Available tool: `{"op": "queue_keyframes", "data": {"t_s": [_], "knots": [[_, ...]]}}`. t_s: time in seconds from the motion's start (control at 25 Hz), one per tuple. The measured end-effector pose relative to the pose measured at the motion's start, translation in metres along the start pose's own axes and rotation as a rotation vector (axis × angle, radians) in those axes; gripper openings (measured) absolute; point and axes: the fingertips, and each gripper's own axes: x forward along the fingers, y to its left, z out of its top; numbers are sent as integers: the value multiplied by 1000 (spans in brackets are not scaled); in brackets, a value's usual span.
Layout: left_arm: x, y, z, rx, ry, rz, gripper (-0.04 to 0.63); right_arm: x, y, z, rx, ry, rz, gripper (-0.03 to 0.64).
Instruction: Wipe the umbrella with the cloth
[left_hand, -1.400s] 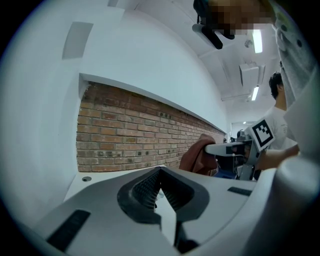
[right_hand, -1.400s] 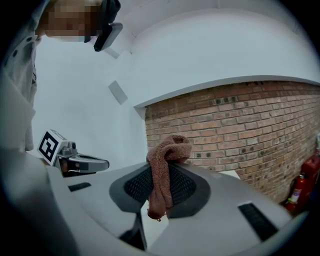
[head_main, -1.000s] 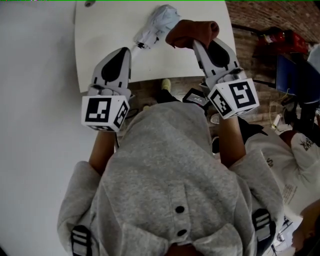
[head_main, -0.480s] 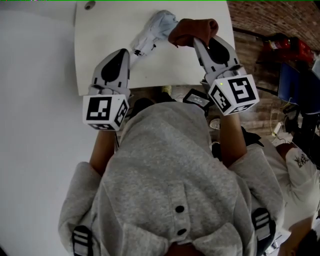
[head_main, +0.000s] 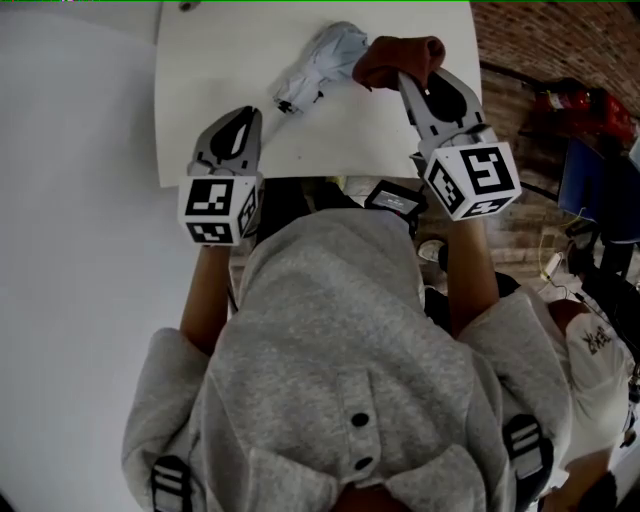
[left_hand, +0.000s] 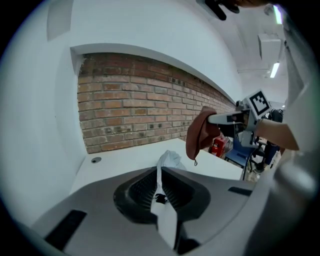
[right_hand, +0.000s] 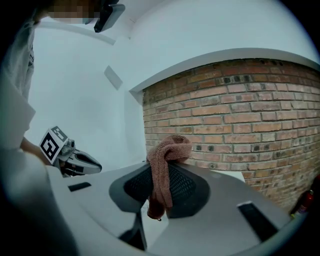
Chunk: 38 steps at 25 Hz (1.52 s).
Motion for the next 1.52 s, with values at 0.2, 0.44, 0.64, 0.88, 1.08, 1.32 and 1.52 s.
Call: {"op": "queue_keyframes", "data": {"t_s": [0.2, 0.44, 0.64, 0.88, 1.08, 1.32, 1.52], "knots": [[26, 5, -38, -18, 102, -62, 156, 17, -9, -3, -32, 31, -25, 77], [59, 3, -102, 28, 267, -162, 252, 31, -16, -8, -93, 64, -37, 77], [76, 4, -133, 42, 372, -170, 256, 36, -36, 5, -179, 73, -94, 77], [78, 11, -159, 42, 458, -182, 256, 58, -63, -4, -209, 106, -150, 77], [89, 6, -162, 59, 457, -168, 253, 82, -57, -32, -230, 156, -100, 77], [91, 7, -163, 58, 453, -141, 208, 105, -23, -62, -225, 213, 0, 77], [92, 7, -167, 72, 455, -161, 167, 123, 3, -81, -207, 239, 54, 77]]}}
